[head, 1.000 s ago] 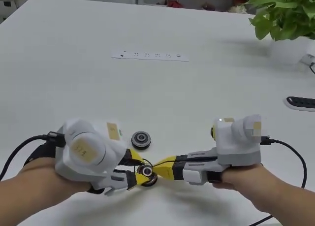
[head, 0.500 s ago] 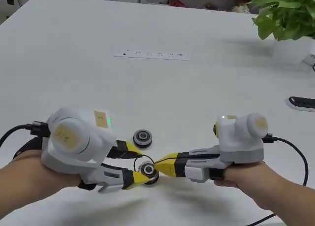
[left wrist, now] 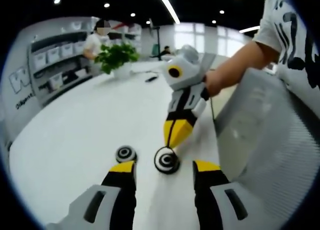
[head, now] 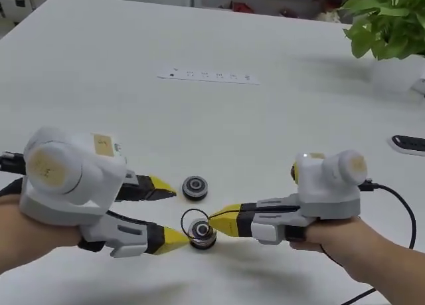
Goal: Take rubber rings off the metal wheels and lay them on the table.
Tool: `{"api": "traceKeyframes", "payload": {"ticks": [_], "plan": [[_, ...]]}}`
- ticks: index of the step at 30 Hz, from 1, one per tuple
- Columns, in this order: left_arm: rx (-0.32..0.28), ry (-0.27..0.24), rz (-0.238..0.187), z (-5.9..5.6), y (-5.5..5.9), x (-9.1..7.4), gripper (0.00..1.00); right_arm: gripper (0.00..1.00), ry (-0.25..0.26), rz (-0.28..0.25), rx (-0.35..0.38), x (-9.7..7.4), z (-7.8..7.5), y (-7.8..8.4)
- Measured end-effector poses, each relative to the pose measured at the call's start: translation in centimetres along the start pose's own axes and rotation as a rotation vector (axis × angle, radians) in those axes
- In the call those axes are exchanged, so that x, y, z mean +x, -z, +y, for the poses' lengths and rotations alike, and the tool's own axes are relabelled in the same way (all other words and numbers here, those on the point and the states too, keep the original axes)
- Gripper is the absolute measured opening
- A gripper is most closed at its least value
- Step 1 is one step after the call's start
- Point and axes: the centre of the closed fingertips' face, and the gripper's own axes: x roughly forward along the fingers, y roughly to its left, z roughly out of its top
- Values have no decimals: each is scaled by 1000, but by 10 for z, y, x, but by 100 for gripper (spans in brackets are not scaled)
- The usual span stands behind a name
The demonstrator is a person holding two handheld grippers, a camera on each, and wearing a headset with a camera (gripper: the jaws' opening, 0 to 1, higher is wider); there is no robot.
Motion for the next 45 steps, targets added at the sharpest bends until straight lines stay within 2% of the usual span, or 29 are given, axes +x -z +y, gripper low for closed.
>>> {"api": "traceKeyframes", "payload": {"ticks": [11, 19, 29, 39, 45], "plan": [[-8, -43, -23, 7, 2, -22, 60, 0, -20, 1, -15, 4, 4, -12], [-19, -76, -34, 11, 11, -36, 67, 0, -48, 16, -34, 15, 9, -19], [-48, -139, -41, 25, 21, -62, 70, 0, -81, 52, -61, 32, 14, -21], [-55, -164, -34, 28, 30, -72, 72, 0, -103, 81, -84, 47, 19, -21], [-65, -179, -38, 31, 32, -77, 72, 0, -109, 99, -95, 55, 19, -19]]}}
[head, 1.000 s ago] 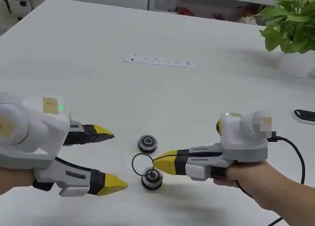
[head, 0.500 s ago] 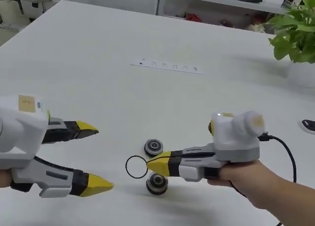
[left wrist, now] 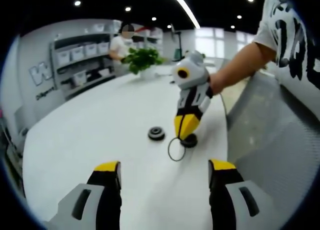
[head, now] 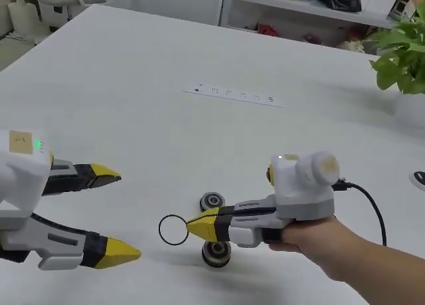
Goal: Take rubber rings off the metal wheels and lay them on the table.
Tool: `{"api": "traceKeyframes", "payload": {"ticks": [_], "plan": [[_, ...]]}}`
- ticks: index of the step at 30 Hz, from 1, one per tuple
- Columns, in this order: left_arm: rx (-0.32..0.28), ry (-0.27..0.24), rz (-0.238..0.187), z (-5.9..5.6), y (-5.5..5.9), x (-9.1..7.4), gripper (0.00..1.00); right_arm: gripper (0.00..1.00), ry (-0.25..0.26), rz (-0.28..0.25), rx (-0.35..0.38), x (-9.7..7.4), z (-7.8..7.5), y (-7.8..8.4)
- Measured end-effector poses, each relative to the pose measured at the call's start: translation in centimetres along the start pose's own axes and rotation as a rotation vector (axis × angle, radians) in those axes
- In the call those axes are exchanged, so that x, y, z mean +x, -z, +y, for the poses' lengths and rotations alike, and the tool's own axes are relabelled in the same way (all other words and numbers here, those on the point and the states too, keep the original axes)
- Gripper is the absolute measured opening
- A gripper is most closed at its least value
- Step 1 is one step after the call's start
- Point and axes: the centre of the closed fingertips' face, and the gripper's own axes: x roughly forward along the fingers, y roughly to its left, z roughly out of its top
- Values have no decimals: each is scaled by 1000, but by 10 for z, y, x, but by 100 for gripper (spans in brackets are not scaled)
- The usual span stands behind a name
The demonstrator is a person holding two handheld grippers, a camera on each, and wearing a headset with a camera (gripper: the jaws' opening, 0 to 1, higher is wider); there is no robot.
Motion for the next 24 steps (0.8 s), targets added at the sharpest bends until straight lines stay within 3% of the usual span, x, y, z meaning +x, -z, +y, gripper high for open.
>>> {"api": "traceKeyframes", "payload": {"ticks": [24], "plan": [[-5, -17, 9, 2, 6, -7, 72, 0, 18, 91, -56, 28, -4, 15]]}}
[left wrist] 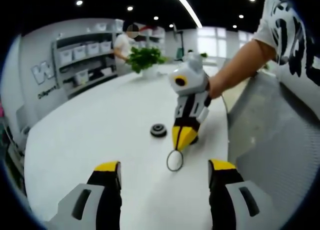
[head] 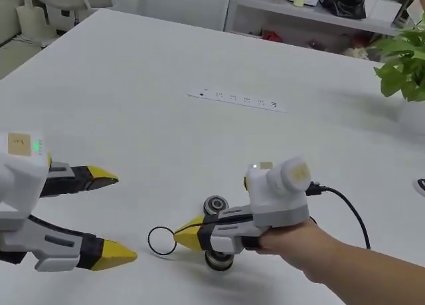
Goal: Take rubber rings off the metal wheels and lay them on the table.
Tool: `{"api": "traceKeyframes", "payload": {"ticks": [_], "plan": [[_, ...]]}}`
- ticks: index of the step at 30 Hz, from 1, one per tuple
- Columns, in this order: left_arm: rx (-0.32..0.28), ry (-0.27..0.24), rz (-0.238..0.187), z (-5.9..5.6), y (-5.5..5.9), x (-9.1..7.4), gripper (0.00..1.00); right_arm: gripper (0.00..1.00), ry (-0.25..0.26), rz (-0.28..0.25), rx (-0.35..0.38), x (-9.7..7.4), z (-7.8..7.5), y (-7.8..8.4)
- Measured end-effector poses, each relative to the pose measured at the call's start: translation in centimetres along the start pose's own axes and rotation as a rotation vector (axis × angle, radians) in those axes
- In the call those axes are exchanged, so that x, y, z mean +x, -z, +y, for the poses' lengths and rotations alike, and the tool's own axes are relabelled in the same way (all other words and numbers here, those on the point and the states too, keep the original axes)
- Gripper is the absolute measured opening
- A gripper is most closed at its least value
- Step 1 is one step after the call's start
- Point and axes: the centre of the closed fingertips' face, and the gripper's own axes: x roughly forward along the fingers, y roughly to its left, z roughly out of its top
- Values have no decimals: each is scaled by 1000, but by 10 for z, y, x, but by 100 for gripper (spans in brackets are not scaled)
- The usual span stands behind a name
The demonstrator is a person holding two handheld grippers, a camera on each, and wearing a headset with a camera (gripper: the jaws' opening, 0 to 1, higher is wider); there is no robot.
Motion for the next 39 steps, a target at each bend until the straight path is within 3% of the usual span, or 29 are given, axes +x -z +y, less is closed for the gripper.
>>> {"api": "traceKeyframes", "payload": {"ticks": [13, 20, 39], "plan": [[9, 10, 7, -1, -3, 3, 72, 0, 34, 23, -26, 0, -6, 5], [10, 15, 13, -2, -3, 5, 72, 8, 52, 19, -35, -2, -9, 4], [25, 17, 9, 0, -12, 8, 71, 23, 64, -57, -43, -15, -7, -19]]}}
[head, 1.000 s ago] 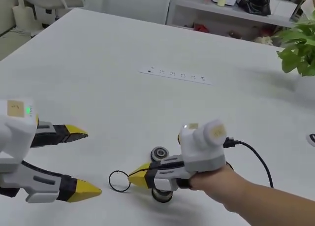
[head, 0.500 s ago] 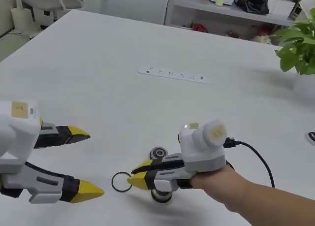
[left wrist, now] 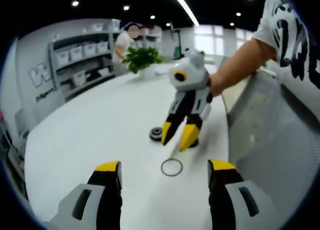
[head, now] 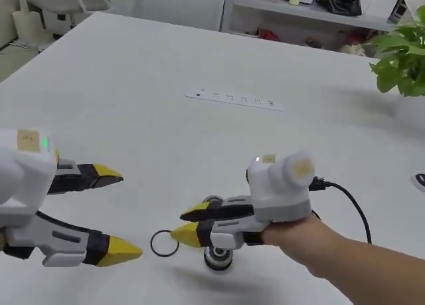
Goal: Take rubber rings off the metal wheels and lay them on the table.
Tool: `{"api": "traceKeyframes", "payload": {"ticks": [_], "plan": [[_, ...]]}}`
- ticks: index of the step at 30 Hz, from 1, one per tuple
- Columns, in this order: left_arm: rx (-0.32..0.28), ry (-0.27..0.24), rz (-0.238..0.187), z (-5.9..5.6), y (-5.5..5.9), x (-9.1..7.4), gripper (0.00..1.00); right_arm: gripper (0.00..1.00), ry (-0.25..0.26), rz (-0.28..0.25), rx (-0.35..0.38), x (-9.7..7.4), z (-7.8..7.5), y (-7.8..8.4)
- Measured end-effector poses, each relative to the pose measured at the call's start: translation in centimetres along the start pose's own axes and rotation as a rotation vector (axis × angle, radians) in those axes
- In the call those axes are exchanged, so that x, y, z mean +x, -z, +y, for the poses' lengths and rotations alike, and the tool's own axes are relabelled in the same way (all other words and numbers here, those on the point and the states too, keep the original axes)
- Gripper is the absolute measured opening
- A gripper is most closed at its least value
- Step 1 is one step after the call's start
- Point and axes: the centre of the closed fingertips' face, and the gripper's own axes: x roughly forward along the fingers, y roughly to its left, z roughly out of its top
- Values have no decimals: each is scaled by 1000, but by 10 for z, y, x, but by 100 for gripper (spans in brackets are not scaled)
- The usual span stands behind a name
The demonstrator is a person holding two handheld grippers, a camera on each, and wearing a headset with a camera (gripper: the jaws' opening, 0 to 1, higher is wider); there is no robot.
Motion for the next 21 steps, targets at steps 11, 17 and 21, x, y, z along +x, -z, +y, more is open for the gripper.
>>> {"api": "traceKeyframes", "payload": {"ticks": [11, 17, 21], "plan": [[17, 22, -12, -2, -11, 11, 71, 27, 16, -55, 5, -18, 0, -12], [30, 37, -20, -4, -19, 19, 71, 28, 34, -90, 7, -30, -1, -19], [44, 48, -22, -7, -23, 23, 71, 29, 43, -104, 9, -36, -2, -20]]}}
